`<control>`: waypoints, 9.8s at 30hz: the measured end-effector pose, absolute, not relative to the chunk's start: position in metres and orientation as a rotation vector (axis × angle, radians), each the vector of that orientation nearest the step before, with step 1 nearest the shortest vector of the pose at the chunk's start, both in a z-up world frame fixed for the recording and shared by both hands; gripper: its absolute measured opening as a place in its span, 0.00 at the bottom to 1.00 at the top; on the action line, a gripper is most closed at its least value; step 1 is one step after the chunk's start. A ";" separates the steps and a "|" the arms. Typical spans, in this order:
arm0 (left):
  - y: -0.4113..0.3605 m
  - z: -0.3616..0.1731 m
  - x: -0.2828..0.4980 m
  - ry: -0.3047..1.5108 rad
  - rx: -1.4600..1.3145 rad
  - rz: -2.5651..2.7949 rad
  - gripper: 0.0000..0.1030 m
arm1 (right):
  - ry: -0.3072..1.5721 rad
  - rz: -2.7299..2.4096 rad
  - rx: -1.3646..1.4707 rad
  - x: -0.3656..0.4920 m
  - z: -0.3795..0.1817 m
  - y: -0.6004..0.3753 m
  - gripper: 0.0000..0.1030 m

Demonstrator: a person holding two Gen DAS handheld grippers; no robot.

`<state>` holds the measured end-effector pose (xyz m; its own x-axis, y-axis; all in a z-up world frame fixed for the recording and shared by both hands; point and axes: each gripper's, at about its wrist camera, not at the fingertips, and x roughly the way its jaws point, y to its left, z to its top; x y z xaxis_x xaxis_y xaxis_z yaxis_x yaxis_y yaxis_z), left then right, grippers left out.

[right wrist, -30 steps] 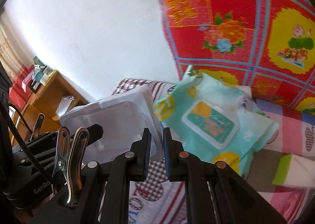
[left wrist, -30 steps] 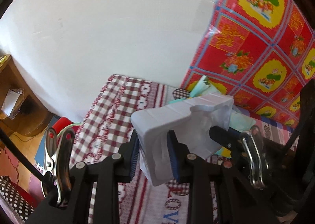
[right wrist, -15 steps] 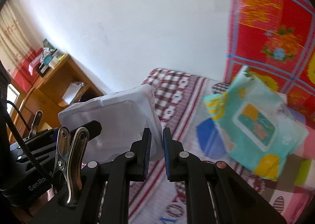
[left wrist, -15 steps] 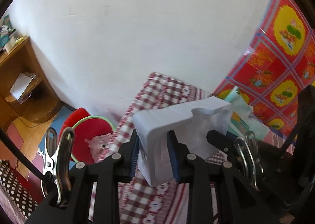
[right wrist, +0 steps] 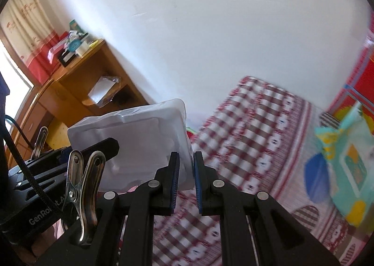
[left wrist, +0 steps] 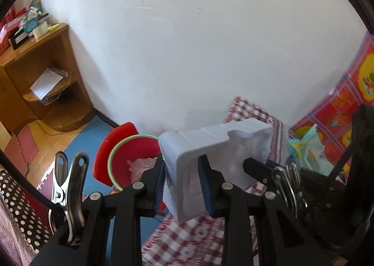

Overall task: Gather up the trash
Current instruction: 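Lift the white plastic tray and carry it over the red bucket, then open the left gripper over the red bucket to drop the tray, then move both grippers back over the trash on the bed, then lower both grippers toward the pink paper and the clear plastic bottle, then close the left gripper on the pink paper while the right gripper closes on the bottle, then lift the pink paper and the bottle off the bed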

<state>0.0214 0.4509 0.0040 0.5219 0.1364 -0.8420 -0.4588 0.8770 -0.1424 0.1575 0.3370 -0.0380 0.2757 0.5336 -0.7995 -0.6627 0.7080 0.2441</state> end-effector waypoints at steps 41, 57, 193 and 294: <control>0.588 -0.102 0.061 1.138 -0.473 0.366 0.28 | 1.190 0.706 -0.255 0.208 -0.124 0.494 0.13; 0.582 -0.091 0.051 1.130 -0.451 0.334 0.28 | 1.189 0.718 -0.200 0.192 -0.114 0.482 0.13; 0.000 -0.036 0.026 1.228 -0.142 -0.251 0.28 | 1.091 0.326 0.174 0.057 -0.050 -0.154 0.15; -0.052 -0.057 0.053 1.252 -0.076 -0.180 0.44 | 1.114 0.256 0.196 0.089 -0.083 -0.205 0.28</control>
